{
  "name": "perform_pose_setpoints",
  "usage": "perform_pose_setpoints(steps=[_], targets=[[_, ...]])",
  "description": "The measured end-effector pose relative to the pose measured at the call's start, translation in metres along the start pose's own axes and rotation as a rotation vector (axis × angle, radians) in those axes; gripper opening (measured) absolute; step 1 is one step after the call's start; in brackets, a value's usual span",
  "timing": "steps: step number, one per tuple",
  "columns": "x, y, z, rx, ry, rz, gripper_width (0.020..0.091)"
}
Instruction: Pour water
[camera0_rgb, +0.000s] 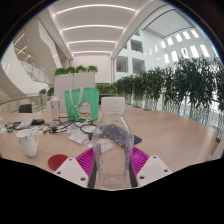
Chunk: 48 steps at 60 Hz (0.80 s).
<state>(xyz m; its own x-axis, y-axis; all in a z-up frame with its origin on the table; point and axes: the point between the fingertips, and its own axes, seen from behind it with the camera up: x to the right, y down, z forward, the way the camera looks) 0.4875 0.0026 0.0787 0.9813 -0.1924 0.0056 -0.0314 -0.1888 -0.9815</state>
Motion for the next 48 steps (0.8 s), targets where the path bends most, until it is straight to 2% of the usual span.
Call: perform_pose_setpoints(steps=[6,16,19,28,36,42,44,48], targets=[[-0.014,-0.002,0.009,0.012,-0.051,0.009,0.0455],[-0.02,-0.004,0.02,-0.1,-0.104,0.04,0.0392],[-0.021,-0.017,0.021,-0.1,-0.122,0.032,0.0389],[-0.024,-0.106,0.025,-0.044,-0.086,-0.304,0.039],[-0.052,-0.203,0.021,0.086,0.004,-0.808,0.0389],[-0.107,-0.224,0.027,0.122,0.034,-1.17,0.0389],[-0.13,-0.209,0.052,0.126,0.029,-1.299,0.0389],[-0.18,-0.186,0.06,0.137,0.014,-1.563,0.0392]])
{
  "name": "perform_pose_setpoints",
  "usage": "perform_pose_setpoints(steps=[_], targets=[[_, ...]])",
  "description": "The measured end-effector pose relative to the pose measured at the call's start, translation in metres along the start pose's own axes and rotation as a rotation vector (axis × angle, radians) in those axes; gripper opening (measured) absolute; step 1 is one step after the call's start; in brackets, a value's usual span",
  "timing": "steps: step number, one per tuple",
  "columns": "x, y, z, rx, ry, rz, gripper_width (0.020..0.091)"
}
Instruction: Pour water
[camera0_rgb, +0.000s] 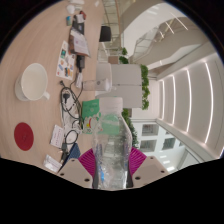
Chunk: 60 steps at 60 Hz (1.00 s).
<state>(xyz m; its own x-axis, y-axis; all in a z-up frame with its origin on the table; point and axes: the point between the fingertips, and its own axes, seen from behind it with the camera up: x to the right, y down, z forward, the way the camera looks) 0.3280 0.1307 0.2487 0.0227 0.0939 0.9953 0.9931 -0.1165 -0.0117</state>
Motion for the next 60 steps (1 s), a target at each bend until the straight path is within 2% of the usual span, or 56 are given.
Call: perform_pose_setpoints(steps=[7,13,21,28,35,38,39,45,51,57,59,60], targets=[[-0.04,-0.053,0.003,0.034,-0.035,-0.437,0.0392],[-0.06,-0.068,0.007,0.039,-0.096,-0.743,0.0395],[-0.063,-0.074,0.002,-0.004,-0.112,-0.858,0.0396],[-0.072,-0.077,-0.005,0.004,-0.152,-0.819,0.0392],[-0.065,-0.083,0.0,0.03,-0.159,-0.578,0.0396],[-0.05,-0.087,0.001,0.032,-0.136,-0.366,0.0396],[-0.048,-0.093,-0.01,0.032,-0.084,-0.29,0.0396],[-0.003,-0.098,-0.009,0.083,-0.062,0.215,0.0394],[0.041,-0.075,-0.02,0.096,0.034,0.677,0.0414],[0.039,-0.047,-0.027,0.142,0.027,1.086,0.0439],[0.029,-0.041,-0.022,0.143,-0.019,1.193,0.0437],[0.013,-0.036,-0.027,0.151,-0.004,1.257,0.0439]])
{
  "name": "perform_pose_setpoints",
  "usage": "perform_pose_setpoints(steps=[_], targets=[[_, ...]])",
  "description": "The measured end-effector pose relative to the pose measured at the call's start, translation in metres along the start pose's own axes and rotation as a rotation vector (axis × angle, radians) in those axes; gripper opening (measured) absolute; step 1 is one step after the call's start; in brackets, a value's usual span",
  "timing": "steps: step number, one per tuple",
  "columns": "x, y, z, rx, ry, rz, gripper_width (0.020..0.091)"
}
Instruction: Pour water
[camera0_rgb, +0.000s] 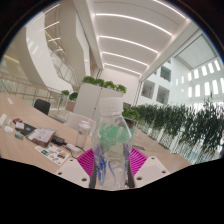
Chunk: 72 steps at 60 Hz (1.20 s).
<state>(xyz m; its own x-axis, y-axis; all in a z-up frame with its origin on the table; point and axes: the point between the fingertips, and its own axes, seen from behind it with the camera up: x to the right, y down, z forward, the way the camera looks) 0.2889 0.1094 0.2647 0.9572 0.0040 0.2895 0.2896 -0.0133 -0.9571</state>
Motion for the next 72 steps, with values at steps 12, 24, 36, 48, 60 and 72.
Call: perform_pose_setpoints(steps=[12,24,36,48,60,72], targets=[[-0.031,0.111,-0.004,-0.111,-0.12,0.268,0.046],[-0.046,0.176,-0.012,-0.172,-0.168,0.32,0.0466],[-0.048,0.179,-0.012,-0.185,-0.183,0.328,0.0526],[-0.047,0.185,-0.048,-0.331,-0.24,0.294,0.0842],[-0.017,0.14,-0.13,-0.345,-0.131,0.257,0.0835],[-0.031,0.073,-0.231,-0.338,-0.047,0.259,0.0837]])
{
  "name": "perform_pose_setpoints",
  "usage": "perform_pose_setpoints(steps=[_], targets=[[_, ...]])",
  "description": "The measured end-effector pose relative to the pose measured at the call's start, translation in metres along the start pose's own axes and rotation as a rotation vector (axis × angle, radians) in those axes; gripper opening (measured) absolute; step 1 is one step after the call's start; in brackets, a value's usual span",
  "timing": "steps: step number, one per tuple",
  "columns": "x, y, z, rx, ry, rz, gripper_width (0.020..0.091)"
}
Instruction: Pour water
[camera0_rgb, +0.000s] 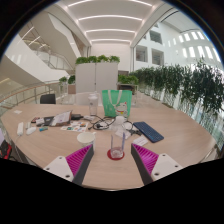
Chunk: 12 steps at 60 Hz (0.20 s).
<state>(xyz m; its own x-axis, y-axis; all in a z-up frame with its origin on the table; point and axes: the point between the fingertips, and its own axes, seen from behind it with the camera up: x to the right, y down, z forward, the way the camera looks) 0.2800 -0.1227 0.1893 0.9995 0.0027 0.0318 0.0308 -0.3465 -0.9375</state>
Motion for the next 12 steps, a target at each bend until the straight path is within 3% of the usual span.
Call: perform_pose_setpoints(steps=[12], targets=[[-0.046,-0.006,-0.081,-0.013,0.013,0.169,0.0837]])
